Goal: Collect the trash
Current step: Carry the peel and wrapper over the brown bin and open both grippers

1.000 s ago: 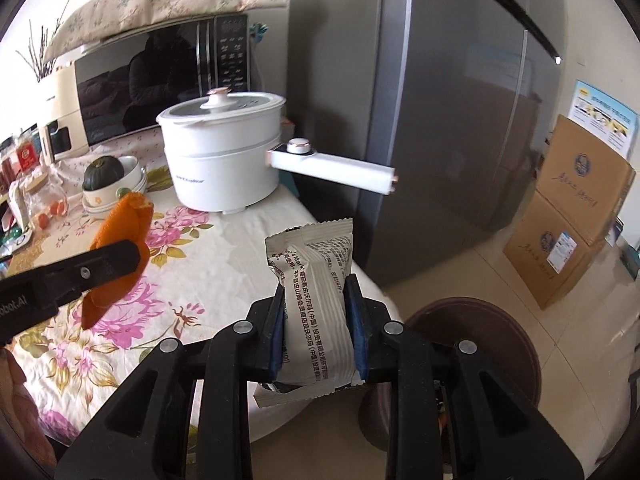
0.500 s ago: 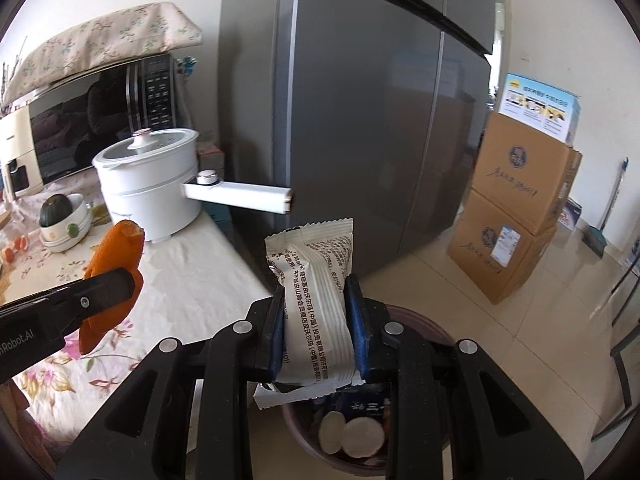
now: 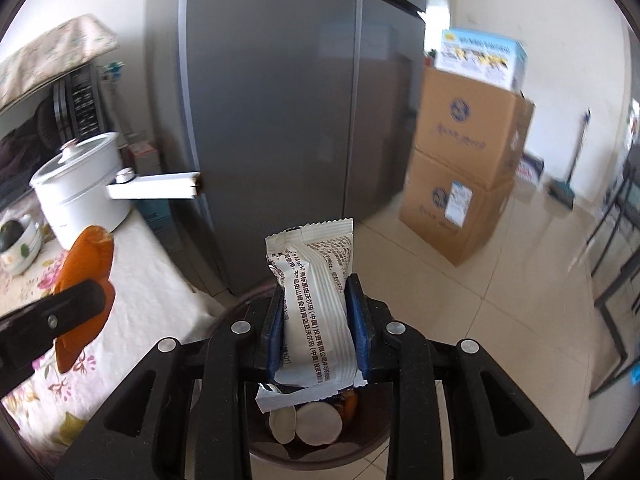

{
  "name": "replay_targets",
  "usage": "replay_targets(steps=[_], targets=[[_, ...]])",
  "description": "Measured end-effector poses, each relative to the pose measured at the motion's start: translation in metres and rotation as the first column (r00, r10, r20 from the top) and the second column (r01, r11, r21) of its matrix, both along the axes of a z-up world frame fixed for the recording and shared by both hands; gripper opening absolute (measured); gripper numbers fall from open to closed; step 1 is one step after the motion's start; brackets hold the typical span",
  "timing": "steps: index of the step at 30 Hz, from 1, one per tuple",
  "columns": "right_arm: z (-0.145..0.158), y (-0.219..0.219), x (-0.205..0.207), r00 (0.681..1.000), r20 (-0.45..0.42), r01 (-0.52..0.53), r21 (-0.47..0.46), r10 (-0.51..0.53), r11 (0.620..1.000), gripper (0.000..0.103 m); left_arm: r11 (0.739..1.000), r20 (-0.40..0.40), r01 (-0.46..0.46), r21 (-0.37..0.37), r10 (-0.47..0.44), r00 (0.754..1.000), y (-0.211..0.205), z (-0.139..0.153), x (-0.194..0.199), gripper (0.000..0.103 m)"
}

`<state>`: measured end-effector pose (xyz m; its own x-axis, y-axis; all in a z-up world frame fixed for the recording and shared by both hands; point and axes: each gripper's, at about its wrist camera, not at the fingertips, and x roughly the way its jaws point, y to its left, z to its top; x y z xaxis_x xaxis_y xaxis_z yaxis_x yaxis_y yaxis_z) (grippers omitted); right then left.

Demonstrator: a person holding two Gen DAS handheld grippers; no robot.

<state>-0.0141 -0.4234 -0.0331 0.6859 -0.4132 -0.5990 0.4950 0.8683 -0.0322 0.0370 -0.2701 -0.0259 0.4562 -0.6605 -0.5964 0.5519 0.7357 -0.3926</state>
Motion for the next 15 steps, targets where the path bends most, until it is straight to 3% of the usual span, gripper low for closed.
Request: replay_targets(steps=[4,9,12,15], targets=[[-0.004,-0.021,-0.002,0.999,-0.010,0.049,0.051,-0.048,0.997,0.038,1.000,0.001,0.027,0.016,-0.027,1.000,-0.020,-0.002,-0.002,0.024],[-0.001,-0.039,-0.014,0.991,0.011,0.136,0.066,-0.137,0.989,0.076,0.998,-0.011,0.052,0.031,-0.052,0.999,-0.041,-0.007,0.002,0.024],[0.003,-0.052,-0.026,0.978,0.035,0.205,0.062,-0.207,0.977,0.087,0.997,-0.020,0.069,0.041,-0.068,0.997,-0.054,-0.012,0.004,0.024],[0.004,-0.064,-0.035,0.964,0.044,0.259,0.068,-0.262,0.964,0.091,0.995,-0.026,0.083,0.053,-0.081,0.996,-0.068,-0.017,0.005,0.024]])
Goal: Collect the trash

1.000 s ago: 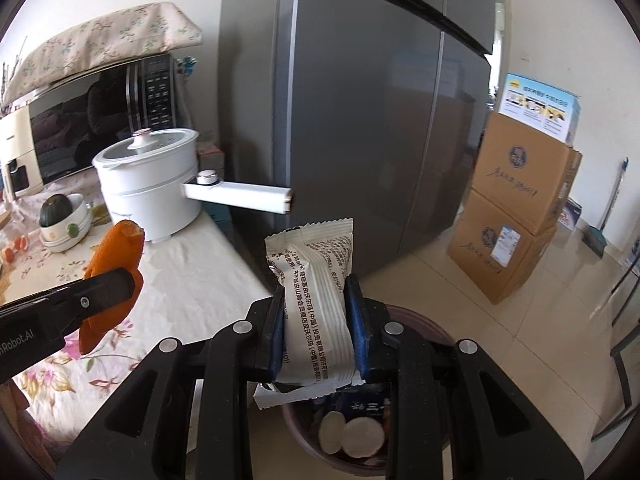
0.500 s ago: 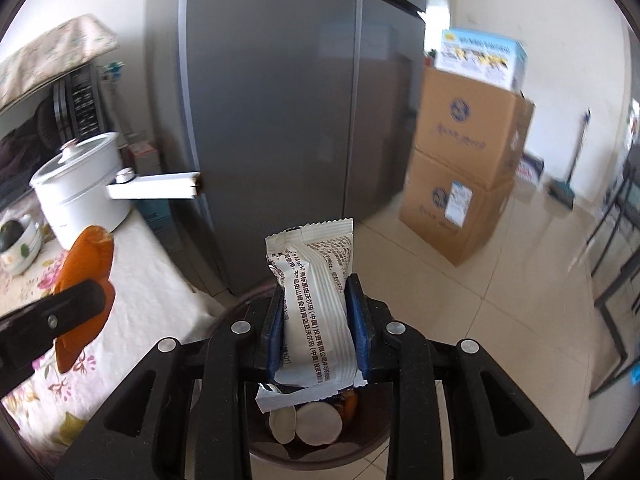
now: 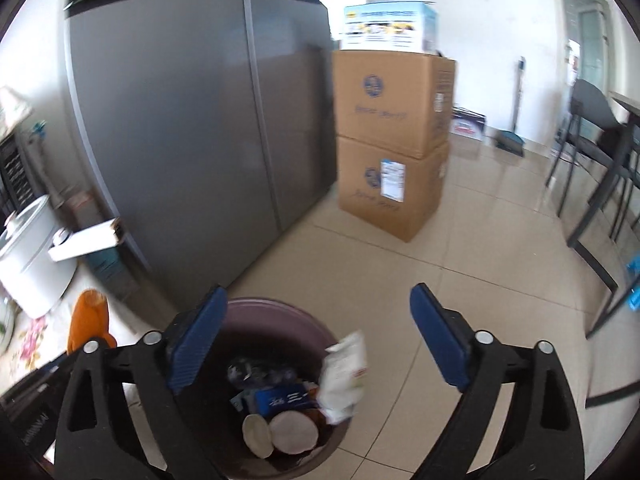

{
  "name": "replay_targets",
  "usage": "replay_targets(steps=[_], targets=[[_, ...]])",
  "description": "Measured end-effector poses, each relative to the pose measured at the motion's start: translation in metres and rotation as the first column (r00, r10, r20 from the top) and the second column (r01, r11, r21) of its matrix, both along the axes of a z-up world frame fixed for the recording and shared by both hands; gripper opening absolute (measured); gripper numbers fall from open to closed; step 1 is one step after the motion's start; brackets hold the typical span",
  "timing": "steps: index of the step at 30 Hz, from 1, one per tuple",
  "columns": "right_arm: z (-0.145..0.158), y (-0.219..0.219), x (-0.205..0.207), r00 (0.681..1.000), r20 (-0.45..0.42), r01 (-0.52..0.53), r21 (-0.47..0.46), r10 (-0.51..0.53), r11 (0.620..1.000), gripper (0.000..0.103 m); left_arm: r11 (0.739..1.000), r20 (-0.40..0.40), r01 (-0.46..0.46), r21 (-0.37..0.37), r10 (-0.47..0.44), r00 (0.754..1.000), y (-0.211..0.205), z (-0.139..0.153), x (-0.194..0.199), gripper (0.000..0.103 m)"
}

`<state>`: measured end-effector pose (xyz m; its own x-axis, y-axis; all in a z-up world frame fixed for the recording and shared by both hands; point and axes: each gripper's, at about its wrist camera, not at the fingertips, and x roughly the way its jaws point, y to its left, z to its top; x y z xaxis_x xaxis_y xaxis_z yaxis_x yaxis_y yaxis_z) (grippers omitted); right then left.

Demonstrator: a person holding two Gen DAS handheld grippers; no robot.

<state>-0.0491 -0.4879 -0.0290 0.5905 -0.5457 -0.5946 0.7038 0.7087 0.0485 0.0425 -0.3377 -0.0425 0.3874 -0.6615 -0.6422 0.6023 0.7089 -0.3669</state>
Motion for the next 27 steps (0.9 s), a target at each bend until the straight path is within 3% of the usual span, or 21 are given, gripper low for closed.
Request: replay_targets(steps=[7,10,13,18,21,23,27], targets=[[0.000,-0.006,-0.003,1.000,0.015,0.003,0.016,-0.003,1.000,0.091,1.000,0.011,-0.023,0.020,0.023,1.000,-0.013,-0.007,0.005,0.025],[0.002,-0.007,-0.001,1.000,0.017,0.001,-0.001,-0.001,1.000,0.091,0.999,0.015,-0.019,0.034,0.019,1.000,-0.019,-0.009,0.009,0.033],[0.003,-0.006,-0.002,1.000,0.018,0.009,-0.008,-0.009,1.000,0.092,0.999,0.023,-0.016,0.047,0.015,1.000,-0.025,-0.010,0.012,0.050],[0.005,-0.005,-0.004,1.000,0.018,0.024,-0.033,-0.024,0.999,0.095,0.993,0.090,-0.090,0.080,0.083,0.993,-0.017,-0.007,0.012,0.061],[0.006,0.001,-0.003,1.000,0.017,0.018,-0.047,-0.017,0.999,0.096,0.976,0.180,-0.198,0.094,0.179,0.967,-0.004,0.001,0.008,0.070],[0.007,0.007,-0.001,1.000,0.015,0.009,-0.065,-0.008,0.998,0.096,0.960,0.233,-0.266,0.083,0.241,0.942,0.010,0.009,0.004,0.084],[0.011,0.025,0.003,0.999,0.031,-0.014,-0.080,0.016,0.997,0.096,0.918,0.331,-0.393,0.058,0.354,0.875,0.040,0.025,-0.006,0.092]])
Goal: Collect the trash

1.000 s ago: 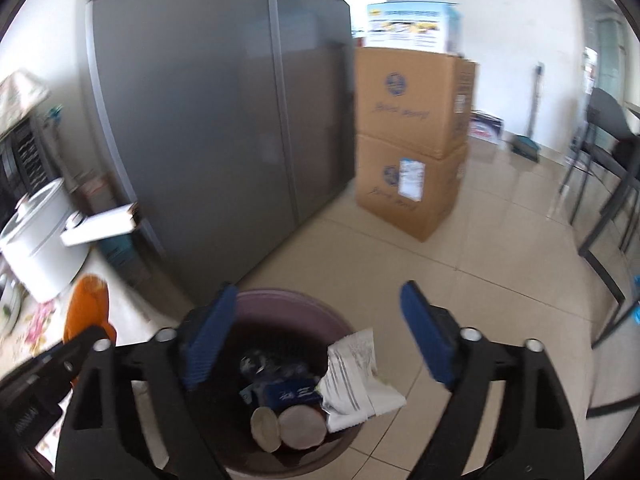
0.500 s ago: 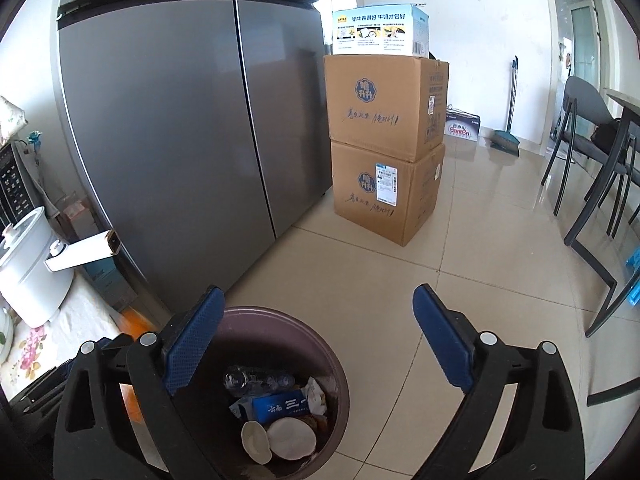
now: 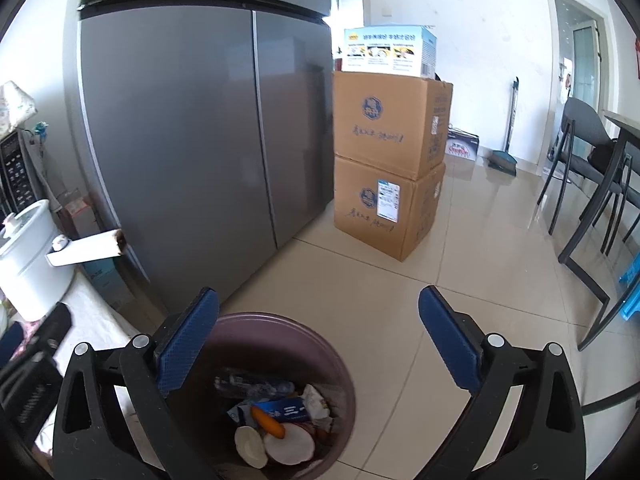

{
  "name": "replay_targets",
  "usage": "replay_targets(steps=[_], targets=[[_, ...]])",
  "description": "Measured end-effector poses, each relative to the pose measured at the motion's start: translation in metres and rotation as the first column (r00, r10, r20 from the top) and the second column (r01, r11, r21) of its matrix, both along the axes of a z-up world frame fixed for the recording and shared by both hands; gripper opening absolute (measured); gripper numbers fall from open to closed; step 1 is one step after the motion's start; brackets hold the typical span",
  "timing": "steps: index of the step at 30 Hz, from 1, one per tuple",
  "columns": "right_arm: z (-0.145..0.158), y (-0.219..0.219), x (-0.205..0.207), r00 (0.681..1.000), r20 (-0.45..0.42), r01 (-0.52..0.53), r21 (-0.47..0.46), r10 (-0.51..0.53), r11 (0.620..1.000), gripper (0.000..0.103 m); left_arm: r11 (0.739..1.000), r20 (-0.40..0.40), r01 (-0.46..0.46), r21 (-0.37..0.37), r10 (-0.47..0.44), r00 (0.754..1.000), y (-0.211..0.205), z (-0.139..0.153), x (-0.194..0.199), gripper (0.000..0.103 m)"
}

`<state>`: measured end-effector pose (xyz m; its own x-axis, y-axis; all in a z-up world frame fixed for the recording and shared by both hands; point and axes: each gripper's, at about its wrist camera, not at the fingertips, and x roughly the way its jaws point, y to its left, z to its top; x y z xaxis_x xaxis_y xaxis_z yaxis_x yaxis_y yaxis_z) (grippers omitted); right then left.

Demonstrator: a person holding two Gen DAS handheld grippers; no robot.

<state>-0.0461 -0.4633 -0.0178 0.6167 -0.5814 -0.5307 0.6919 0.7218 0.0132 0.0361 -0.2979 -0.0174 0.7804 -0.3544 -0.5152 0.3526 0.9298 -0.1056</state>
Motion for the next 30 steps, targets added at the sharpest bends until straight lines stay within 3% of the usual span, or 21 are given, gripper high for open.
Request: replay_targets(steps=[1,6,9,12,20,23,30], targets=[[0.001,0.003,0.001,1.000,0.004,-0.004,-0.001,0.004,1.000,0.096,1.000,0.012,-0.025,0.002,0.025,1.000,0.006,0.002,0.000,0.096],[0.006,0.035,0.008,0.999,0.043,-0.033,-0.008,0.033,0.999,0.096,0.989,0.053,-0.143,-0.026,0.145,0.988,0.051,0.015,0.000,0.097],[0.006,0.052,0.013,0.996,0.065,-0.057,0.015,0.055,0.998,0.096,0.976,0.116,-0.216,-0.019,0.217,0.969,0.074,0.020,-0.005,0.097],[0.004,0.068,0.020,0.995,0.062,-0.084,0.015,0.083,0.996,0.096,0.971,0.158,-0.238,-0.025,0.238,0.958,0.093,0.022,-0.007,0.097],[0.009,0.119,0.042,0.978,0.076,-0.191,-0.014,0.192,0.981,0.096,0.968,0.079,-0.251,-0.002,0.251,0.965,0.150,0.017,-0.001,0.097],[0.010,0.139,0.047,0.976,0.063,-0.207,-0.044,0.209,0.977,0.096,0.971,0.055,-0.238,0.019,0.237,0.970,0.160,0.016,0.002,0.097],[0.005,0.158,0.047,0.977,0.042,-0.206,-0.081,0.209,0.975,0.096,0.976,0.022,-0.219,-0.010,0.220,0.975,0.183,-0.002,0.002,0.097]])
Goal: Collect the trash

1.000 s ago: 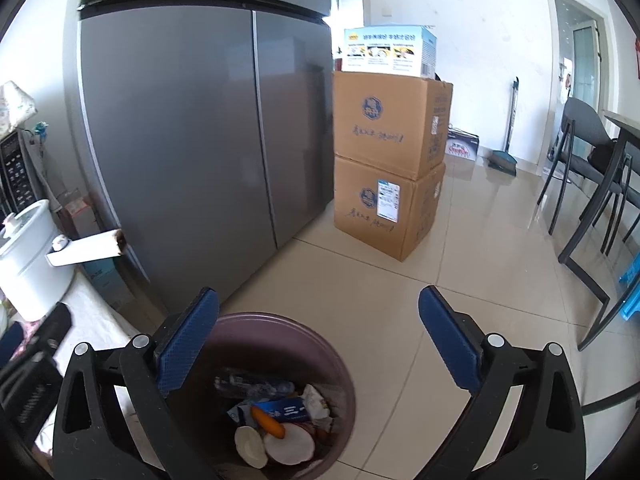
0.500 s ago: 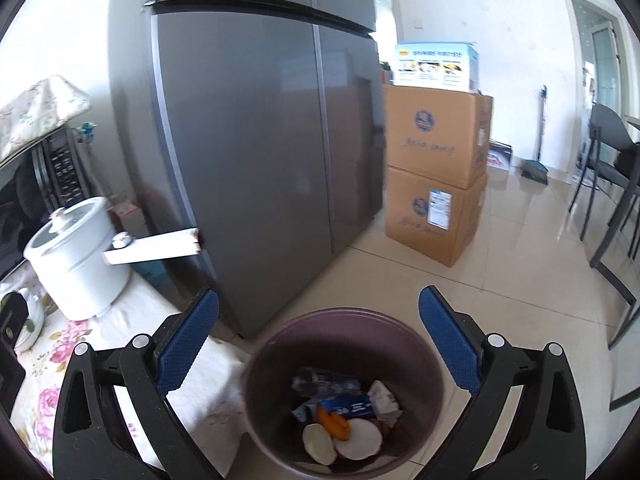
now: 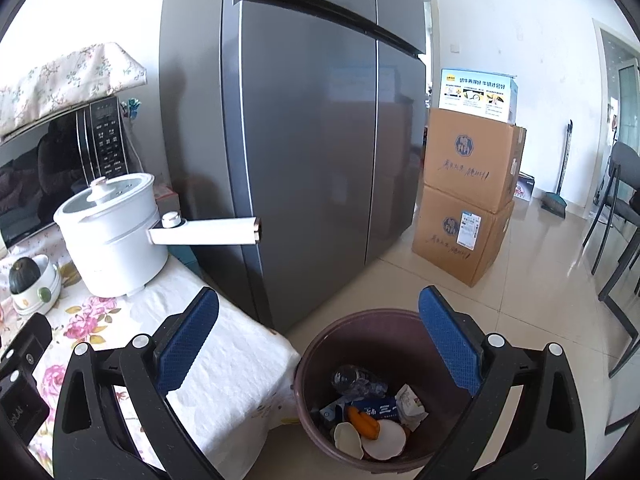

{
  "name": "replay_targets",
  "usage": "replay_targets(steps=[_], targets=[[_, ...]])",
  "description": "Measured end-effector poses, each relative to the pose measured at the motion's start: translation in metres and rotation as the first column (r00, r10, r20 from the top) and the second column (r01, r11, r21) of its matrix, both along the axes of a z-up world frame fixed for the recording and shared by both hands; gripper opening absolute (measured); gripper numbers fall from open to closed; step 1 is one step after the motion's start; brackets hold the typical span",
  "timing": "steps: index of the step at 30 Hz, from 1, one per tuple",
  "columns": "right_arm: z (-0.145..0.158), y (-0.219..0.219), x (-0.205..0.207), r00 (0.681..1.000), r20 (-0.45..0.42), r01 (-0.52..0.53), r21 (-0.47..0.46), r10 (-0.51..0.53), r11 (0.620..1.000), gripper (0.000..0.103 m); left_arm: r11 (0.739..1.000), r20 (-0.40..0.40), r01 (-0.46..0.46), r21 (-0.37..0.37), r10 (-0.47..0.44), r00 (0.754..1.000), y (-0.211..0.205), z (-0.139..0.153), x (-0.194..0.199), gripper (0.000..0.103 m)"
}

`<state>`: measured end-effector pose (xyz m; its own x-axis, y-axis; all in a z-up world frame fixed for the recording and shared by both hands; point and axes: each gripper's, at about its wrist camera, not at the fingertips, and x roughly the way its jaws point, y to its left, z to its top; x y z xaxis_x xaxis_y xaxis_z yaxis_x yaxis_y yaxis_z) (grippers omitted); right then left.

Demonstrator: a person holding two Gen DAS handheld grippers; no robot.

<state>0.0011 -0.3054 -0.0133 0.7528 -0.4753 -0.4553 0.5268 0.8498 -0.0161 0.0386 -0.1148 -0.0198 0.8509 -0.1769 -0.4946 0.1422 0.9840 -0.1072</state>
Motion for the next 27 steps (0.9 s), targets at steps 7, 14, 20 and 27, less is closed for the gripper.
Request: replay_targets(steps=[7,14,20,27], targets=[[-0.011,0.016,-0.010,0.999,-0.050,-0.007,-0.028,0.006,1.000,0.096,1.000,-0.025,0.003,-0.027,-0.003,1.000,0.014,-0.011,-0.009,0.097],[-0.007,0.027,-0.036,0.998,-0.058,-0.004,-0.042,0.001,0.999,0.096,0.999,-0.058,0.011,-0.038,-0.014,0.998,0.019,-0.002,-0.031,0.097],[0.002,0.025,-0.053,0.998,-0.058,0.008,-0.026,-0.009,1.000,0.096,0.999,-0.081,-0.001,-0.054,-0.003,0.997,0.019,0.011,-0.043,0.097],[0.017,0.022,-0.061,0.998,-0.055,0.009,0.000,-0.009,1.000,0.096,1.000,-0.042,-0.012,-0.029,0.010,0.999,0.013,0.034,-0.058,0.097]])
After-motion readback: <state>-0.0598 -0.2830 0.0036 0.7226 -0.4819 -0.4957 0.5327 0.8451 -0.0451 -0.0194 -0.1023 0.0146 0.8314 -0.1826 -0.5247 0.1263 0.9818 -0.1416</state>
